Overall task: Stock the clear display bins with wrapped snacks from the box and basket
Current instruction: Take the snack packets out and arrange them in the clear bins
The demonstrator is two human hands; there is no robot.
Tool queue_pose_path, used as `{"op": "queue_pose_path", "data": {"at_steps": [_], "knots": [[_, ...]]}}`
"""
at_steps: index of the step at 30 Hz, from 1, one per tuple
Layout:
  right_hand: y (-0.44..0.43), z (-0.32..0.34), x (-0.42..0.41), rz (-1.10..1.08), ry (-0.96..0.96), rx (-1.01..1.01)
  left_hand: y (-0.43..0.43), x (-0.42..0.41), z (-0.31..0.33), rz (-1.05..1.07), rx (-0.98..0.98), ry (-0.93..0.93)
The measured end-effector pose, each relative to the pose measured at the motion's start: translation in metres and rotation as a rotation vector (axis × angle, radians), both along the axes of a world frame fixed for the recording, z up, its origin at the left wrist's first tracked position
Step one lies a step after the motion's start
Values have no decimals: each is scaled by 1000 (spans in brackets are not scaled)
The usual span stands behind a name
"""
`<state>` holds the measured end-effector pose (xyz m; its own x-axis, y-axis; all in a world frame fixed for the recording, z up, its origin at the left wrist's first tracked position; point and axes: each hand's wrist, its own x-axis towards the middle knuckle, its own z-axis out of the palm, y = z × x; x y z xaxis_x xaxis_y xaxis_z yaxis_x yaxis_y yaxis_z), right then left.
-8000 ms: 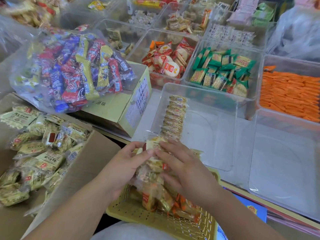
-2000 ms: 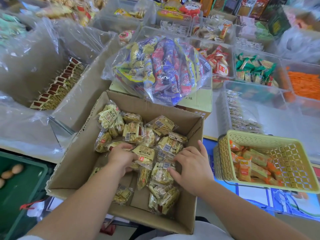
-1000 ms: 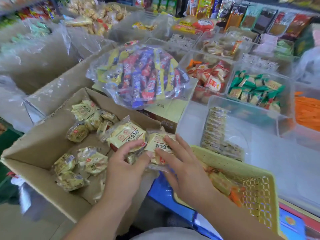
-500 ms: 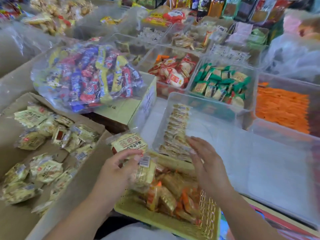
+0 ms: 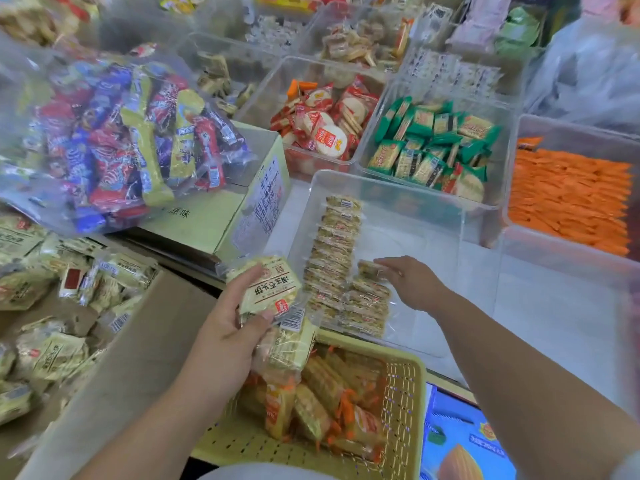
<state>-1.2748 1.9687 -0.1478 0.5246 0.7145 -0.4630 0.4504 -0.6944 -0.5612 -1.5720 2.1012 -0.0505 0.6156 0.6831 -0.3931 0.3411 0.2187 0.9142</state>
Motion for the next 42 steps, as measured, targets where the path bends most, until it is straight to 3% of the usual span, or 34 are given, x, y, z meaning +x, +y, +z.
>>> {"op": "queue_pose_path", "data": {"at_steps": [3,8,12,21,32,35,38,42], "knots": [[10,-8,1,37,60,-38,1,-1,-6,82,-116,-64],[15,-13,2,135,56,-93,3,-7,-17,169,-142,-65],[16,-12,3,197,37,-145,6,-7,-19,180,-253,-86],[6,-9,-5,225,-29,-154,2,-2,-13,171,-287,-91],[-7,35,-24,145,-116,-1,7,10,7,188,-346,-69],[-8,65,-42,110,-87,205,9,18,8,179,-355,-56],[-12,94,-71,272,24,396,9,26,10,106,-365,-24],[-14,99,-99,443,-159,406,8,37,13,-47,-332,40]]}}
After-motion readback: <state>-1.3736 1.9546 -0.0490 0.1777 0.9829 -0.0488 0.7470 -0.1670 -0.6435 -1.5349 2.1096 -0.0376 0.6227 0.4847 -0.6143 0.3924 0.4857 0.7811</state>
